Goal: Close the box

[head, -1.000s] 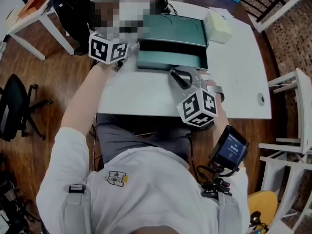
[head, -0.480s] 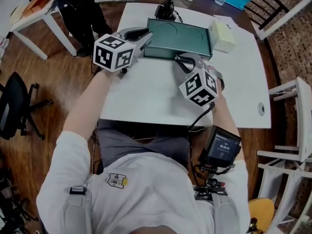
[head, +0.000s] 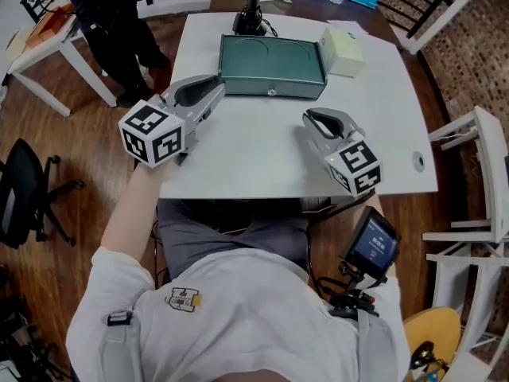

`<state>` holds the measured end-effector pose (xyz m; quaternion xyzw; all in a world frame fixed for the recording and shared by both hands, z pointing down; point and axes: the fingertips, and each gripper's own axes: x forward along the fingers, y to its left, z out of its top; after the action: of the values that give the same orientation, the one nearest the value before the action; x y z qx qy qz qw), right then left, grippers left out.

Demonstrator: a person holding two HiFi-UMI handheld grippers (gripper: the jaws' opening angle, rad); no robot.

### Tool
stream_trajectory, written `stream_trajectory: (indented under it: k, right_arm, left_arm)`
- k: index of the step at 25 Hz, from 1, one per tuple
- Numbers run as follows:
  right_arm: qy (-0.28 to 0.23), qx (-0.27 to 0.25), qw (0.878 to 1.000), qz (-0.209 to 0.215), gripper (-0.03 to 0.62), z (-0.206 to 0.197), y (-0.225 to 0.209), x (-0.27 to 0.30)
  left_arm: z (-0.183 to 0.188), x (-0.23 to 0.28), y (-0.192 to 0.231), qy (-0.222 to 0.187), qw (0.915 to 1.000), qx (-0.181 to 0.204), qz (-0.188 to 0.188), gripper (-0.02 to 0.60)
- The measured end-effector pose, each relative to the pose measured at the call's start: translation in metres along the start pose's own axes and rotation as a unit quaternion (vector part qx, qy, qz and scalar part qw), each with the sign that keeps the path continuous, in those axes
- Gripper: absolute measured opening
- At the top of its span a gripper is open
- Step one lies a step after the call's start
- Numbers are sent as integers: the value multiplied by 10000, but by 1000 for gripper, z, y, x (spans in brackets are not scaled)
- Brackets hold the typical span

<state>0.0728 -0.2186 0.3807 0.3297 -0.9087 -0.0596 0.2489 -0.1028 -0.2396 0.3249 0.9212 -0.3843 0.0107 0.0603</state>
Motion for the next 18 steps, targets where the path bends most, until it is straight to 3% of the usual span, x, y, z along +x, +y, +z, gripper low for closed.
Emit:
stream_trajectory:
  k: [3, 7, 18]
  right_arm:
    - [-696, 1013, 9922, 225, 8, -1, -6, -31]
    - [-1164, 1591, 9794, 442, 0, -2, -6, -49]
    - [-1239, 1724, 9755, 580, 0, 1, -5, -49]
  left_arm:
    - [-14, -17, -33, 49, 9997, -49, -225, 47]
    - [-37, -20, -58, 372, 9985, 61, -389, 15]
    - [-39, -20, -60, 445, 9984, 120, -340, -1]
